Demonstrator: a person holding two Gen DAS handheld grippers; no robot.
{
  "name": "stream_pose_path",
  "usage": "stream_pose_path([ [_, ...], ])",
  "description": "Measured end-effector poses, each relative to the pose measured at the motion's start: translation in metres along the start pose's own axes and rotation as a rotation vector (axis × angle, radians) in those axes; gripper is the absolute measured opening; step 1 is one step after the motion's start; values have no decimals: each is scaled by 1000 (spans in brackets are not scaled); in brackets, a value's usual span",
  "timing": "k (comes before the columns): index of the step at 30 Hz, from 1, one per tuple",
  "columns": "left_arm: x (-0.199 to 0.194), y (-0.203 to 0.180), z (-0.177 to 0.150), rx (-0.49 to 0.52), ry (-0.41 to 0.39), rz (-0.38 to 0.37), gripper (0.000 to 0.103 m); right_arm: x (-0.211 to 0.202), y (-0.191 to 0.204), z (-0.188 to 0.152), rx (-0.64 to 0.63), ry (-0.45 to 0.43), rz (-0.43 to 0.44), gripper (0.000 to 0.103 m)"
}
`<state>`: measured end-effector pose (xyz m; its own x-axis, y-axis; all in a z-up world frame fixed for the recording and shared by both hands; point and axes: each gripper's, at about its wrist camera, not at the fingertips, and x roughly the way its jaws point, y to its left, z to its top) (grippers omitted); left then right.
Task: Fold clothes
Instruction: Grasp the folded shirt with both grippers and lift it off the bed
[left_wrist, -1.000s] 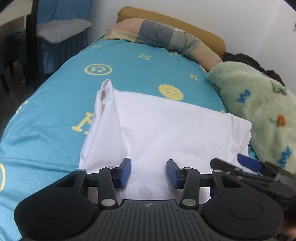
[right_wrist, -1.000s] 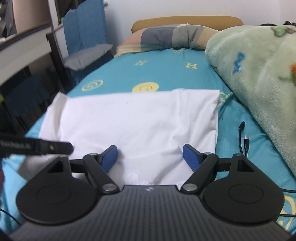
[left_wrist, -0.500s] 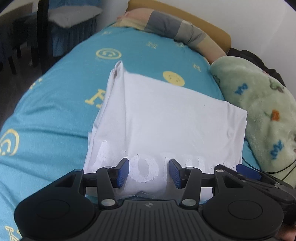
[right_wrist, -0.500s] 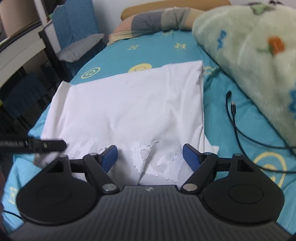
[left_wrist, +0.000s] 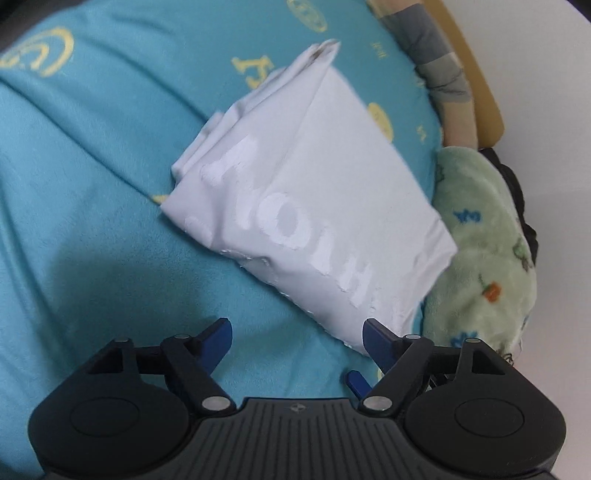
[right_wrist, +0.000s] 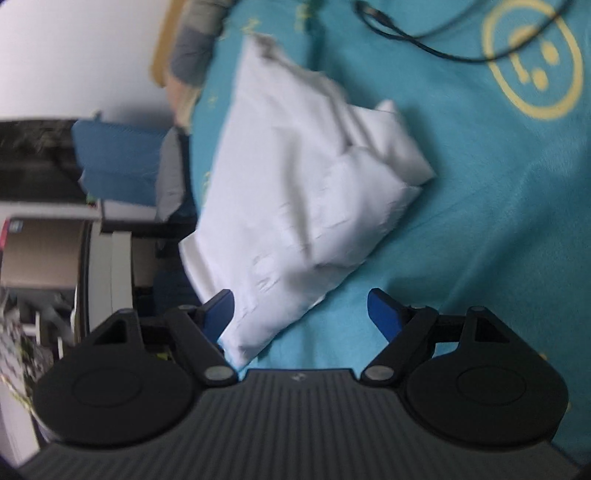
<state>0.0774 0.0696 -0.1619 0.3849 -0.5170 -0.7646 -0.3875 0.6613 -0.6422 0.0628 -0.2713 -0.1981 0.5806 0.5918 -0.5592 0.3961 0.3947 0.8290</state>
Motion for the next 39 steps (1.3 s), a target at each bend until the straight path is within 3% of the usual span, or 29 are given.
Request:
stream_pose_path([
  [4, 11, 17, 14, -120, -51, -64, 77, 3, -15, 9, 116, -85, 40, 80],
  [6, 10, 22, 20, -149, -97, -62, 62, 2, -16, 12, 117, -133, 37, 79],
  [8, 9, 27, 24, -175, -129, -54, 56, 1, -16, 15, 117, -157, 35, 78],
  [11, 8, 31, 24, -211, -132, -54, 43, 4, -11, 14, 87, -165, -6, 62],
  [14, 1, 23, 21, -172, -145, -40, 26, 4, -10, 11, 47, -183, -41, 37],
  [15, -3, 20, 20, -167, -150, -45, 20, 1, -10, 10, 47, -193, -34, 24],
  [17, -18, 14, 21, -168, -166, -81, 14, -12, -15, 10, 59, -216, -4, 19],
  [23, -74, -19, 17, -134, -219, -199, 12, -61, 22, 1, -10, -279, 114, 17],
  [26, -99, -39, 1, -103, -199, -234, 12, -95, 40, -4, -27, -304, 153, 16],
  [31, -118, -67, -40, -56, -103, -280, 12, -167, 46, -16, -12, -336, 215, 16],
  [39, -82, -148, -105, 82, 78, -294, 12, -276, 19, -1, -8, -456, 156, 17],
])
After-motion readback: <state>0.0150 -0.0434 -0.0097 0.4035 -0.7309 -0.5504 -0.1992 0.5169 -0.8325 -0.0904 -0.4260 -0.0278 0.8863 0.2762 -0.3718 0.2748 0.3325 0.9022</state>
